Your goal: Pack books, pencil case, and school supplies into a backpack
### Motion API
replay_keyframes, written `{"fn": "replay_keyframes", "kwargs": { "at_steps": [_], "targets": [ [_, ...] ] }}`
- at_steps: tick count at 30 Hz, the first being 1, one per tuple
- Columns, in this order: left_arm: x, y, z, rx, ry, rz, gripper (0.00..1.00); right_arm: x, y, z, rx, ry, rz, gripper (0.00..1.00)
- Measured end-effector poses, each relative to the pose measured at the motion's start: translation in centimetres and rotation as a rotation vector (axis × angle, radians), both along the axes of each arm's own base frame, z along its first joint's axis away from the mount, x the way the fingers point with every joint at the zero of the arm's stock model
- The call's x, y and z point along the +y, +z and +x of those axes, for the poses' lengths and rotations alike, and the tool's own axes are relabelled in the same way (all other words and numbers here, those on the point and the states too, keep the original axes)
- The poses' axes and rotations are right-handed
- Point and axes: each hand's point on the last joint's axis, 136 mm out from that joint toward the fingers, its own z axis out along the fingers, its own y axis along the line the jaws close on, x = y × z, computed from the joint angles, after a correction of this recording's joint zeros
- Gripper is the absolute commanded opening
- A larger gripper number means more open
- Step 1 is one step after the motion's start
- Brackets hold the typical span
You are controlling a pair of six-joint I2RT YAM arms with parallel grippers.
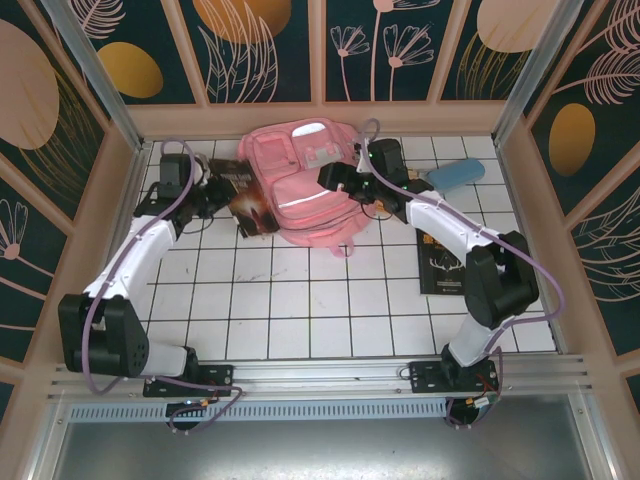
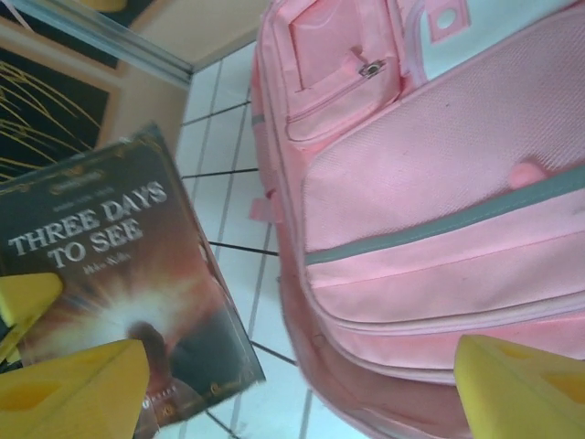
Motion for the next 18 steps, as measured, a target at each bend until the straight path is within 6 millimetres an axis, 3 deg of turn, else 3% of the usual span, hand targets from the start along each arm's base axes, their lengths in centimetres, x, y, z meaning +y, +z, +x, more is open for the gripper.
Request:
{"fn": "replay_keyframes", "kwargs": {
  "at_steps": [4, 7, 13, 18],
  "targets": [
    [-0.6, 4.2, 1.2, -0.127, 0.023, -0.079, 0.1, 0.9, -0.1, -0.8, 0.046, 0.02, 0.102, 0.95],
    [-2.0, 5.8, 2.4, -0.185, 0.025, -0.165, 0.1, 1.8, 0.3, -1.5, 0.081, 0.049, 0.209, 0.96],
    [-5.4, 6.7, 5.5, -0.223, 0.007, -0.351, 0.11, 3.8, 3.8, -2.1, 0.109, 0.123, 0.443, 0.97],
    [-6.2, 7.2, 7.1, -0.231, 0.033, -0.49, 0.12, 5.0, 4.4, -1.7, 0.168, 0.126, 0.531, 0.96]
  ]
}}
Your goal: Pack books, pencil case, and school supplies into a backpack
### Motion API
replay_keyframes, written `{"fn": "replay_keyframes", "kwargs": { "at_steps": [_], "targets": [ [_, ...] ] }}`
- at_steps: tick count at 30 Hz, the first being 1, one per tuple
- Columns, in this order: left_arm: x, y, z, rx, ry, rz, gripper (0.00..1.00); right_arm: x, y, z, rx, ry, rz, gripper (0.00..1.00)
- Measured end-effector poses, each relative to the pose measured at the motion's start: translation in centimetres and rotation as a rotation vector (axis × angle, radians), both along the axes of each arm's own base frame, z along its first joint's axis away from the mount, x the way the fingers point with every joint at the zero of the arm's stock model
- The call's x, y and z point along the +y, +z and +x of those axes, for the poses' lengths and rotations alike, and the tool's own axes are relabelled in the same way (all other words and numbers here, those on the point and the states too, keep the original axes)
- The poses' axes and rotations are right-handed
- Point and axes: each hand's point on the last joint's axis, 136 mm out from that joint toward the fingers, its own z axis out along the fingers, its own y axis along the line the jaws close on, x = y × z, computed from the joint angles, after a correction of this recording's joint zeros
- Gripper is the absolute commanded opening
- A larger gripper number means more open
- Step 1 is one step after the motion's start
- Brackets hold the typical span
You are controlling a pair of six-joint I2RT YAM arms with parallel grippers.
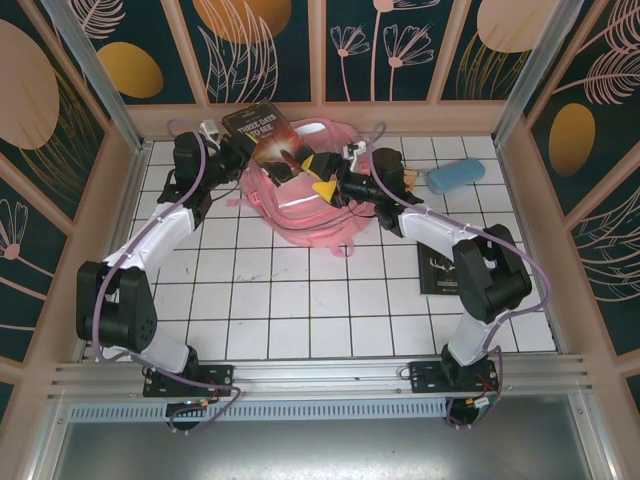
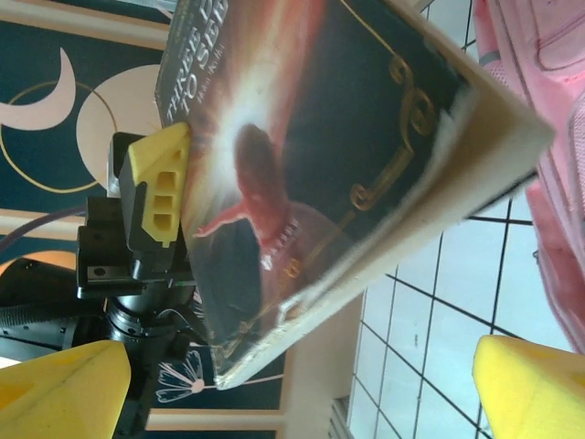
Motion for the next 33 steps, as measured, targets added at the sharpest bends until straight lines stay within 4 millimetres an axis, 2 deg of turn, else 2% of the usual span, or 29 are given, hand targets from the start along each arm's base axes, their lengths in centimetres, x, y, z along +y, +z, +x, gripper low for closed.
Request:
{"fn": "replay_keyframes", "kwargs": {
  "at_steps": [5, 8, 10, 15, 23, 26, 30, 33],
  "targets": [
    [-0.1, 2.0, 0.5, -0.044, 0.009, -0.095, 0.12, 1.3, 0.0, 1.5, 0.073, -0.008, 0.059, 0.91],
    [-0.2, 3.2, 0.5, -0.072, 0.004, -0.141, 0.12, 2.1, 0.4, 2.7, 0.1, -0.023, 0.085, 0.85],
    [-0.3, 3.6, 0.7, -0.08, 0.002, -0.169, 0.12, 2.4, 1.3, 3.4, 0.103, -0.033, 0.108, 0.77],
    [-0.4, 3.4, 0.7, -0.074, -0.002, -0.209, 0.12, 2.7, 3.2, 4.3, 0.11, -0.067, 0.171, 0.57],
    [-0.5, 2.1, 0.5, -0.035, -0.005, -0.242, 0.15, 3.3, 3.8, 4.3, 0.144, -0.101, 0.221, 0.29],
    [-0.5, 1.9, 0.5, -0.026, -0.007, -0.242, 0.26, 3.3, 3.3, 4.4, 0.149, -0.13, 0.227, 0.19],
    [-0.7, 1.0, 0.5, 0.008, -0.017, -0.236, 0.53, 3.1, 2.2, 4.3, 0.164, -0.163, 0.208, 0.11],
    [-0.8, -0.4, 0.3, 0.042, -0.023, -0.184, 0.68, 2.7, 1.2, 4.0, 0.171, -0.192, 0.158, 0.08]
  ]
}}
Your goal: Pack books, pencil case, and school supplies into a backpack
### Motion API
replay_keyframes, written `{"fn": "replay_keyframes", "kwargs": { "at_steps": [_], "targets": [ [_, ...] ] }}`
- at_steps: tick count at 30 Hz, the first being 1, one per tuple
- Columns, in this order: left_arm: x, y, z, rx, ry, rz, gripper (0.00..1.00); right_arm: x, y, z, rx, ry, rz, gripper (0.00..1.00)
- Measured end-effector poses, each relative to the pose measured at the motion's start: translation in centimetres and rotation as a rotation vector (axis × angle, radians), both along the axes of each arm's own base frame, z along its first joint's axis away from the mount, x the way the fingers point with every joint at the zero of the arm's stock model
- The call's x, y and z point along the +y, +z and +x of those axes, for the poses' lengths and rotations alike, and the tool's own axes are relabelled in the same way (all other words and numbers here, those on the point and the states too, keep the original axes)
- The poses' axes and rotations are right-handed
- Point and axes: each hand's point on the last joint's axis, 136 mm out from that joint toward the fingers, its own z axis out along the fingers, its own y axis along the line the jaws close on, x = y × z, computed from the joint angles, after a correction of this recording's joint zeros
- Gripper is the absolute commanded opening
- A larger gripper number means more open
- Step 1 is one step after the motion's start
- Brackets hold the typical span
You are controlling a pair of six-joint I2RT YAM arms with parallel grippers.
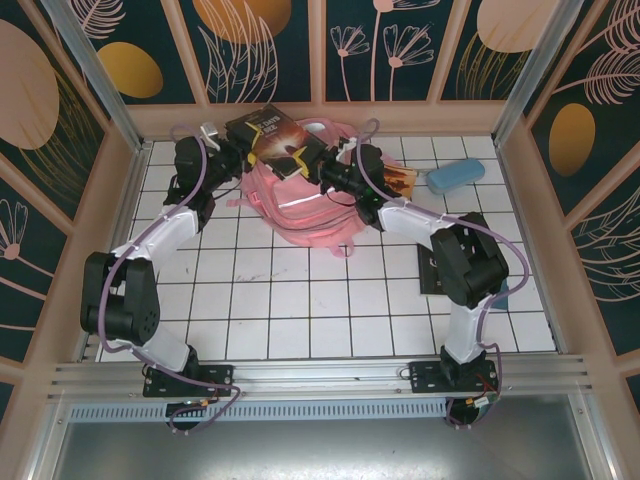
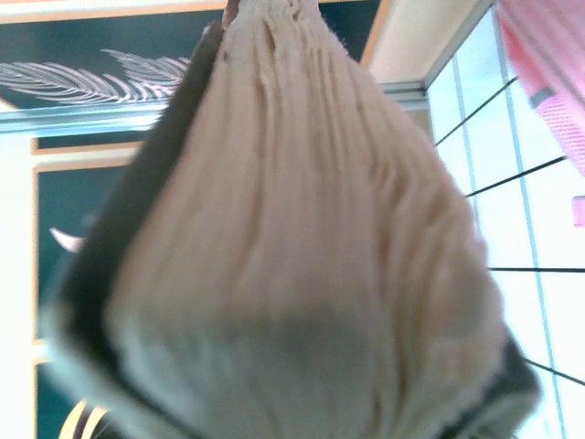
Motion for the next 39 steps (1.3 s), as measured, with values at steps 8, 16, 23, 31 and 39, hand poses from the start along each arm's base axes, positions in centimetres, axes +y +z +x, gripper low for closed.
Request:
{"fn": "replay_keyframes", "kwargs": {
  "at_steps": [8, 16, 23, 31, 39],
  "targets": [
    [0.5, -5.4, -1.2, 0.099, -0.061, 0.354, 0.78, -3.4, -4.4, -0.8, 0.015, -0.099, -0.319, 0.05],
    [-0.3, -7.3, -3.2, 0.012, -0.236, 0.665, 0.86, -11.7, -4.4, -1.4, -0.02, -0.26, -0.634, 0.05],
    [-5.4, -9.9, -5.2, -0.072, -0.451, 0.849, 0.94, -18.7, -2.2, -2.2, -0.032, -0.399, -0.748, 0.05],
    [-12.0, -14.3, -4.1, -0.118, -0.657, 1.085, 0.94, -24.0, -2.9, -3.2, 0.017, -0.477, -0.81, 0.04],
    [-15.3, -18.3, -2.9, -0.13, -0.821, 1.286, 0.79, -27.9, -4.2, -2.7, 0.085, -0.539, -0.81, 0.04]
  ]
}}
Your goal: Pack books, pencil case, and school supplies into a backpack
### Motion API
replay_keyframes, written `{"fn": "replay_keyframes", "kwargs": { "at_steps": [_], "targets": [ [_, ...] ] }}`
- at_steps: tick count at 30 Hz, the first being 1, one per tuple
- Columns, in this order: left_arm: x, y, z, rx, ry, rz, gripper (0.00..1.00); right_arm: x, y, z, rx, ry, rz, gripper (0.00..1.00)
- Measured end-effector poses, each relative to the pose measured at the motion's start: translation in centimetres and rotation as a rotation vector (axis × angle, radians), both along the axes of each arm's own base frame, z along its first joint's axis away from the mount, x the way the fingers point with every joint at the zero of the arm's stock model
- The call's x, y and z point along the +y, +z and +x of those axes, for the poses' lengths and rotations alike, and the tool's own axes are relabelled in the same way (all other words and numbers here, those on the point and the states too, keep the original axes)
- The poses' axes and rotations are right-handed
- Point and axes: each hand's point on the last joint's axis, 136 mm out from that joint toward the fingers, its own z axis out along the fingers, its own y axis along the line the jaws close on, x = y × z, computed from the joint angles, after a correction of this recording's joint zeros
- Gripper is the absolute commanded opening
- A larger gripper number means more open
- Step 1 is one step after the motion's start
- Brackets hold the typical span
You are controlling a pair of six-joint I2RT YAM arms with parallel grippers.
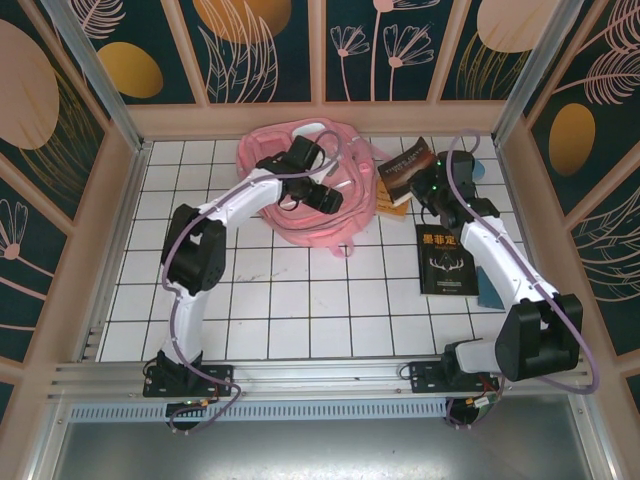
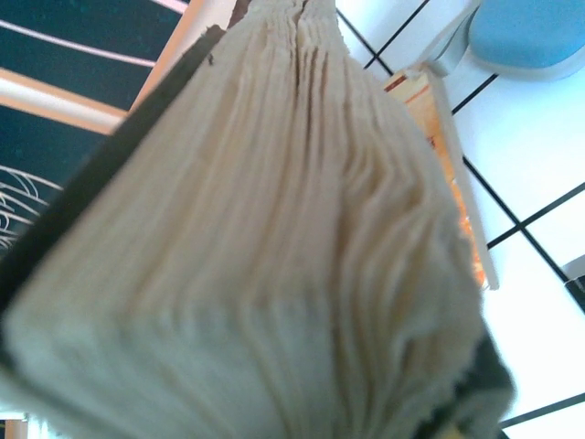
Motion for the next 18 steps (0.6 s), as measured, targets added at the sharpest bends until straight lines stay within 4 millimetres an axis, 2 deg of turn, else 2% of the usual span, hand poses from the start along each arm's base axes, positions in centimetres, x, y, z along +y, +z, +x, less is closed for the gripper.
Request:
{"fn": "replay_keyframes", "kwargs": {
  "at_steps": [5, 9, 13, 18],
  "targets": [
    [-0.1, -1.0, 0.5, 0.008, -0.074, 0.073, 0.76, -0.2, 0.0, 0.0, 0.001, 0.004, 0.01, 0.04],
    [-0.2, -1.5, 0.5, 0.025, -0.122, 0.106, 0.78, -0.1, 0.0, 0.0, 0.004, 0.015, 0.019, 0.04],
    [-0.1, -2.1, -0.2, 0.054, -0.155, 0.123, 0.78, 0.0, 0.0, 0.0, 0.005, 0.023, 0.025, 0.04],
    [0.1, -2.8, -0.2, 0.062, -0.162, 0.154, 0.71, 0.2, 0.0, -0.1, 0.006, 0.031, 0.03, 0.04]
  ]
}}
